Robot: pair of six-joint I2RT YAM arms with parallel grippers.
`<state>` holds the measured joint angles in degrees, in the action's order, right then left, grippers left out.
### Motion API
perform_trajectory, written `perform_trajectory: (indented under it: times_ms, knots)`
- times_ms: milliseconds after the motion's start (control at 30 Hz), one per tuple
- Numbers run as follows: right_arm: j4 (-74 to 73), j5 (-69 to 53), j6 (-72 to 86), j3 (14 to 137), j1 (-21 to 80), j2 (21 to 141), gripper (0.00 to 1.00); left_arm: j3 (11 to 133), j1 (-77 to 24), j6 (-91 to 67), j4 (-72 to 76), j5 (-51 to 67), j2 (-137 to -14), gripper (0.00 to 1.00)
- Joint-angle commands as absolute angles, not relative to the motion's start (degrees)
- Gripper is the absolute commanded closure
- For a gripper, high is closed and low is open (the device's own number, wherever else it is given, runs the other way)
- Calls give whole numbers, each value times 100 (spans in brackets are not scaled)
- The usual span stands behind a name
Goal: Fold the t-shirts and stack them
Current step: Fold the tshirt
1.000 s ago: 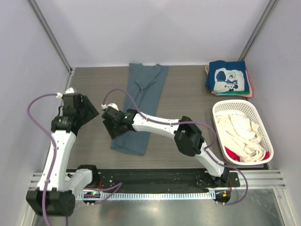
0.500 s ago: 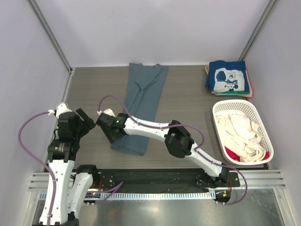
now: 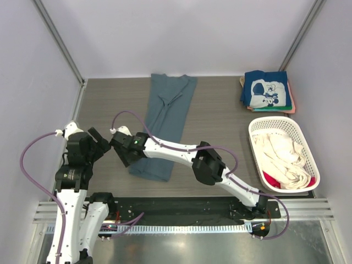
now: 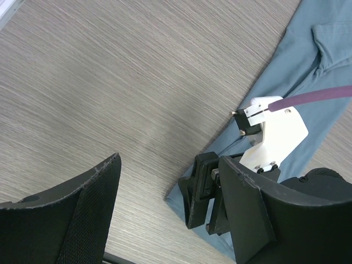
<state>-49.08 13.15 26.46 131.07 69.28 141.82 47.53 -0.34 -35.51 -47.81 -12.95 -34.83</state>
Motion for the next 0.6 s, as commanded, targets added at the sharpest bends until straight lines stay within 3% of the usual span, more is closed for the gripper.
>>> perform_trajectory:
  times_ms: [0,300,433,567]
  knots:
    - [-4755,1275,2707,13272,7128,14194,39,4799,-26,-3612,-4544,-1450,-3375,27]
    - [-4895,1389,2795,12973,7260,14291,53,4755,-26,-3797,-4605,-1925,-2839,27]
    - [-4948,1537,2839,12955,7277,14274,69,4772,-26,-3797,-4632,-1934,-2891,27]
    - [-4957,1652,2848,12964,7277,14177,78,4772,-26,-3788,-4623,-1907,-2935,26]
